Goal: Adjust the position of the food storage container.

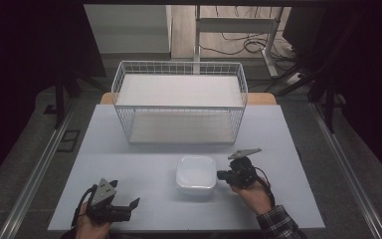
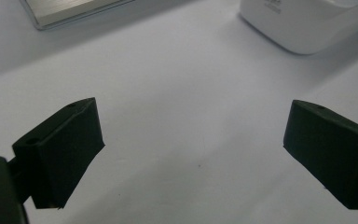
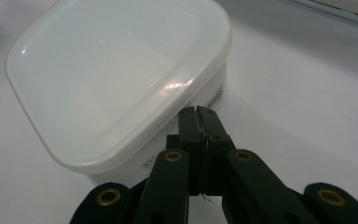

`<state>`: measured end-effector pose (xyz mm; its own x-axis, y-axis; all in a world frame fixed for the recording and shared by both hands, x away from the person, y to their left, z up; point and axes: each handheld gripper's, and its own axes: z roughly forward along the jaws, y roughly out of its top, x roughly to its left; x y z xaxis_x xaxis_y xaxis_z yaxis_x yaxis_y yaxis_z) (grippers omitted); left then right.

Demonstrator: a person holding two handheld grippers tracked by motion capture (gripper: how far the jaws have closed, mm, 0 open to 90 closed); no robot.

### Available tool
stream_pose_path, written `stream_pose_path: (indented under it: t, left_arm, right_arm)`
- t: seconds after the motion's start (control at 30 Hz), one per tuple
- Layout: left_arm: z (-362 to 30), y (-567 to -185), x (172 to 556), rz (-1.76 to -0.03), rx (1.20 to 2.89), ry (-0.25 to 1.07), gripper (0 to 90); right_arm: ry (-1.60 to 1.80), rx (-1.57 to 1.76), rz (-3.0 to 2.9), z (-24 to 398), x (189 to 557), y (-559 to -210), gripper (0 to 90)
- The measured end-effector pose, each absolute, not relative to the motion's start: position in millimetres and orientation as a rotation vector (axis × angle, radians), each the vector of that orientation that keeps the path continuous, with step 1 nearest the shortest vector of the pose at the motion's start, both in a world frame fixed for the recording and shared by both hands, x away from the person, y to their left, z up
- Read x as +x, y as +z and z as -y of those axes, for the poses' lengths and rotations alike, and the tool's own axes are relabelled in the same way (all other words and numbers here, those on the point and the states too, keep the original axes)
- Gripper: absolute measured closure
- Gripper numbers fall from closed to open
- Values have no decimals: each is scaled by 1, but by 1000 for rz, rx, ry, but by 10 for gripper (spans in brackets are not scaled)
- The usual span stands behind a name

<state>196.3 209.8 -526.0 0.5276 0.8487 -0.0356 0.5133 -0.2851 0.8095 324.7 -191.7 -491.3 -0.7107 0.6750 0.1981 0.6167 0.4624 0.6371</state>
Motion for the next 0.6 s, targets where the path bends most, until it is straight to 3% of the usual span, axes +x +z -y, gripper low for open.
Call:
stream_pose_path:
  t: [0.3,0.47,0.6]
  left_arm:
    - [-209,-526,196,-1089,1947,510,43]
    - [-210,-525,196,-1076,1940,503,41]
    - [-207,-526,196,-1059,1962,482,56]
  right_arm:
    - [1102,1099,-2624,163,329,-493,888]
    - [1088,1081,-2598,166,326,-492,887]
    - [1110,1034,-2541,180,312,-486,830]
